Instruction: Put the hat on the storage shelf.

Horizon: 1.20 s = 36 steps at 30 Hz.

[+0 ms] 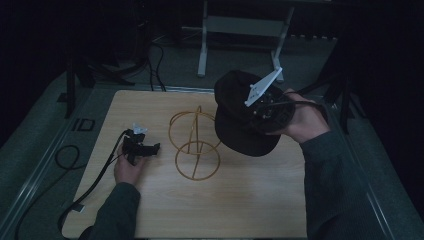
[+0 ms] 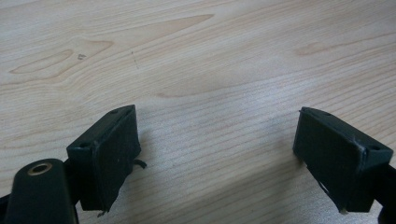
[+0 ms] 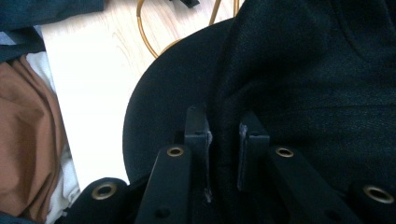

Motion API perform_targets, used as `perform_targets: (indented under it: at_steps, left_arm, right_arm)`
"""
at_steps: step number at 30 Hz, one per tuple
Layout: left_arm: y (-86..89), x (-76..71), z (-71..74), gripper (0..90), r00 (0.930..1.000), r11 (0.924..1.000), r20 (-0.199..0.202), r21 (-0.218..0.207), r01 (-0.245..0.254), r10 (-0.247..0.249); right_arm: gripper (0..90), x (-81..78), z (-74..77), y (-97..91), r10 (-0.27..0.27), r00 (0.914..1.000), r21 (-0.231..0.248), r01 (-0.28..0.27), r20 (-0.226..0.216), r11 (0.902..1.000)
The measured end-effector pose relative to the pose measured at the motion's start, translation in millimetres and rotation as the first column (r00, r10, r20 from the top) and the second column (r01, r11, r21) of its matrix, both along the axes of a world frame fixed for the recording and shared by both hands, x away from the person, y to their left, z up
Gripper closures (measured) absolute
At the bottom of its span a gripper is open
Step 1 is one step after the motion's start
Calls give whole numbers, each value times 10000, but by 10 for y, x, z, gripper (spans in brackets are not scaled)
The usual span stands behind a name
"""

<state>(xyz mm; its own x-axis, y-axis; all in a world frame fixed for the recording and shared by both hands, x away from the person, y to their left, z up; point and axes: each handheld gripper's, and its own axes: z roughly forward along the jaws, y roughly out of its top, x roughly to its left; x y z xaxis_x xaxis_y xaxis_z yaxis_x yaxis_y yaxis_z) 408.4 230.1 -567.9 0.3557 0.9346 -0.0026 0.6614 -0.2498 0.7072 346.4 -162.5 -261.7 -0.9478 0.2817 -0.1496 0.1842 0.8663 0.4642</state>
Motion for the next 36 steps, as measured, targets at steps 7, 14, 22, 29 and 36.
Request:
perform_targets:
  at_steps: [7, 14, 22, 29, 36]
  left_arm:
    - [-1, 0, 0, 139, 10000, 10000, 2, -11, -8, 8]
    - [-1, 0, 0, 139, 10000, 10000, 2, -9, -8, 8]
    - [0, 0, 0, 140, 10000, 10000, -3, 0, -1, 1]
    - [0, 0, -1, 140, 10000, 10000, 5, 2, 5, -5]
    - [2, 0, 0, 140, 10000, 10000, -8, 19, 20, -20]
  right_arm:
    - [784, -2, -8, 77, 202, 9998, 56, -202, -15, 9998]
    - [784, -17, 28, 176, 427, 9991, 41, -427, 71, 9991]
    - [783, -20, 18, 294, 721, 9974, 71, -721, 54, 9974]
    - [783, -26, 18, 398, 899, 9959, 89, -899, 62, 9959]
    - [783, -33, 11, 530, 1200, 9928, 52, -1201, 46, 9928]
